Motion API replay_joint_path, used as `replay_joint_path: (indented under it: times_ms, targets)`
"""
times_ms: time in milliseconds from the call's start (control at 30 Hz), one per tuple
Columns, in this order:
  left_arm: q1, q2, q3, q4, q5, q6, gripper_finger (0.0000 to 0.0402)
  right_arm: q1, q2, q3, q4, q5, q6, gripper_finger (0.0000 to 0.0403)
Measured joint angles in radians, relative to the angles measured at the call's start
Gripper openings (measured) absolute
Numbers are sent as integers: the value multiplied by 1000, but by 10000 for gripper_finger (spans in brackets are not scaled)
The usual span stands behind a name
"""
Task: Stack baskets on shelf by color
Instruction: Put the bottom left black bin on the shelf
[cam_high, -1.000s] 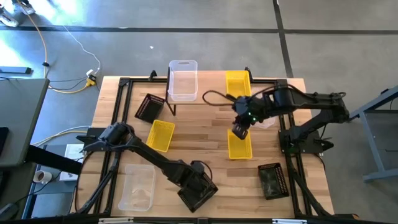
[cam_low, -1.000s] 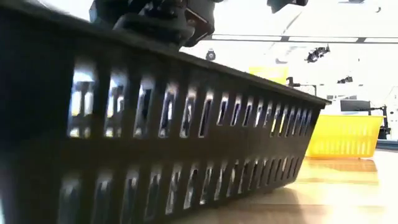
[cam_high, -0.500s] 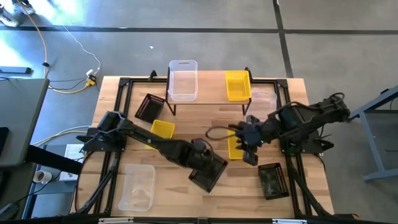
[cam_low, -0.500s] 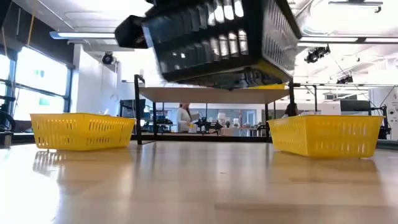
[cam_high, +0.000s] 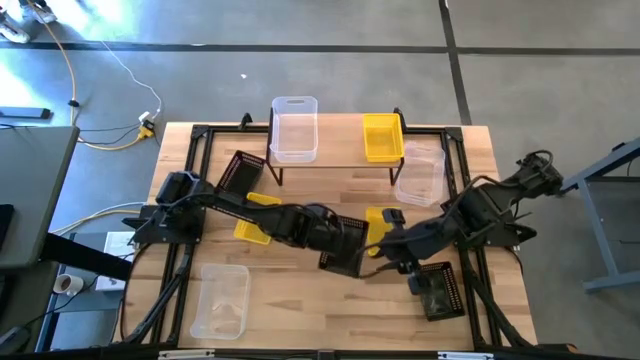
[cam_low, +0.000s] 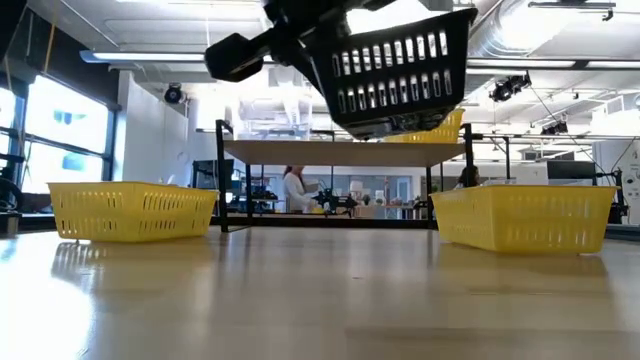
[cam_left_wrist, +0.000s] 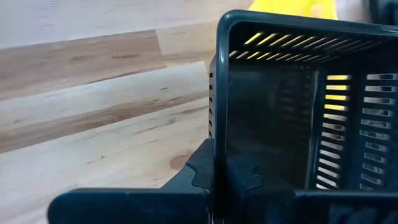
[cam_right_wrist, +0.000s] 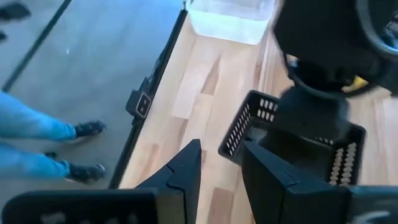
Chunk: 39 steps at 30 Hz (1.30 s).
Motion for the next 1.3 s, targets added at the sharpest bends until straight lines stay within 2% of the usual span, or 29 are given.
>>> replay_joint_path:
  times_ms: [233,433,600,800,1133,1300]
  targets:
    - [9,0,0,6,23,-81,1,-1,68,0,12,-8,-126,102]
    - [22,0,0,0,37,-106,0,-1,146,0,25,-11,-151,129]
    - [47,0,0,1,70,-105,0,-1,203,0,24,23,-154,145]
    - [46,-3,0,13,68,-86,0,-7,254,0,9,87,-154,145]
    - [53,-3,0,69,52,-48,0,-38,321,0,-18,65,-122,144]
    - [55,-3,-1,74,45,-34,0,-48,342,2,-51,97,-93,144]
